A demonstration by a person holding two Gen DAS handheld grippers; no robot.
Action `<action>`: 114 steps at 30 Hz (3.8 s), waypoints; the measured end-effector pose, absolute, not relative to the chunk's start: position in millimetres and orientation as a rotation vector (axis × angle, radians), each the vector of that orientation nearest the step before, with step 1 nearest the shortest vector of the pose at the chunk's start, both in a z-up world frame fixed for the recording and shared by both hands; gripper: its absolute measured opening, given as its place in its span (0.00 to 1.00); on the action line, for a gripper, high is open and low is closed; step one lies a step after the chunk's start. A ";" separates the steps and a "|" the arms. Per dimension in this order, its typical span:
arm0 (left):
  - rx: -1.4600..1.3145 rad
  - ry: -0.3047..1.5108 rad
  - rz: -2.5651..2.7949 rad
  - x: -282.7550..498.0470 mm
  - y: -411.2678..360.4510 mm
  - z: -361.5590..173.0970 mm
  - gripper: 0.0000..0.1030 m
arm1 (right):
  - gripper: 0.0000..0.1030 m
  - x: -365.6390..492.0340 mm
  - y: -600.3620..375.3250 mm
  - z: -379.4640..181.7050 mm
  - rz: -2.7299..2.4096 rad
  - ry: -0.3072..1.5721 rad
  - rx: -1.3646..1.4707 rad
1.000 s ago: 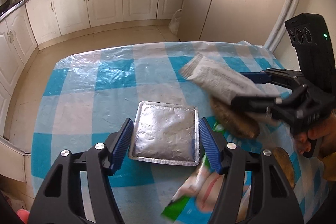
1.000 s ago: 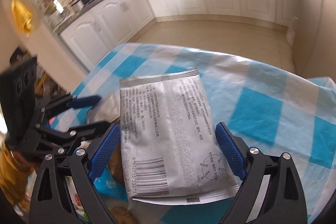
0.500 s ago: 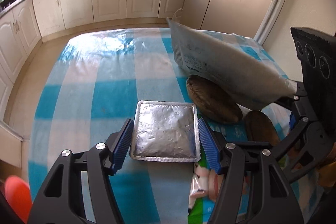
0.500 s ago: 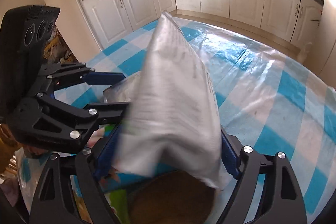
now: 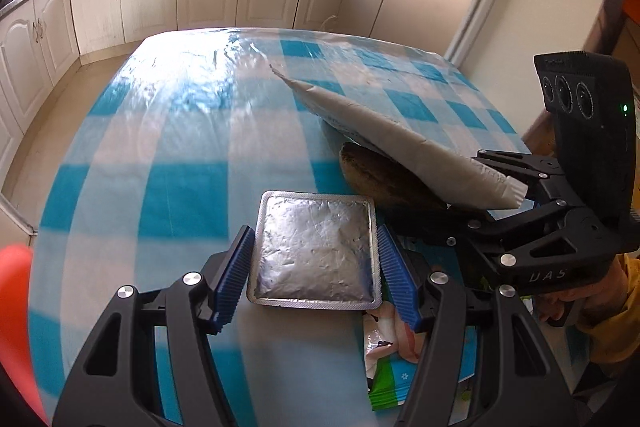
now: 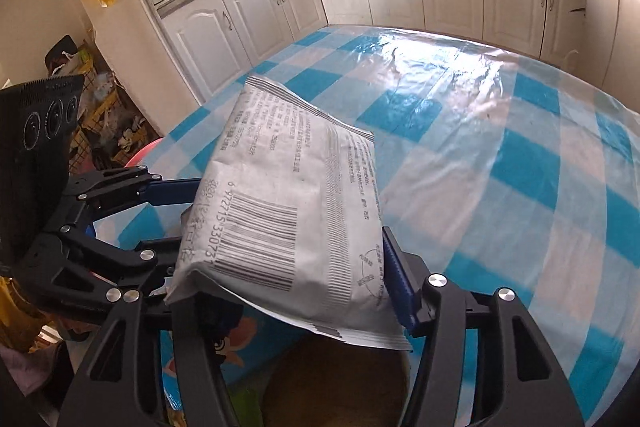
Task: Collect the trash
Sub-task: 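Lift the foil tray with the left tool while the right tool lifts the mailer bag, then carry foil tray and mailer bag over the orange bucket and open both tools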
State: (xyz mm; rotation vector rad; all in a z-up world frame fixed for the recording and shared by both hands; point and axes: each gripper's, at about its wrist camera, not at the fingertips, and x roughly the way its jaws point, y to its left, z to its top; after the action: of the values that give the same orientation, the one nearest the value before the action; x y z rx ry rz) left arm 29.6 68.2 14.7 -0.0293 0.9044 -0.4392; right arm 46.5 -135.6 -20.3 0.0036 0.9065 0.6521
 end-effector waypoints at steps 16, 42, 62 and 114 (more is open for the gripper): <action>-0.208 0.884 -0.403 -29.3 95.0 17.6 0.61 | 0.63 -23.6 -126.4 5.6 0.501 0.723 -0.134; -0.321 0.799 -0.271 -82.5 191.9 29.3 0.62 | 0.14 -27.4 -117.0 50.5 0.360 0.673 -0.091; -0.405 0.683 -0.022 -106.4 310.4 37.2 0.62 | 0.14 -13.4 37.2 103.1 0.779 0.673 0.016; -0.362 0.823 0.289 -78.0 401.8 -26.9 0.87 | 0.77 42.1 186.9 29.6 0.802 0.939 0.062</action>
State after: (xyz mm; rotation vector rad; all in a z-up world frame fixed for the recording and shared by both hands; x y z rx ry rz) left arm -78.0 401.8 -26.9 -0.3618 0.8230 0.2886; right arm 42.1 186.9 29.6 0.0621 0.9393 0.8017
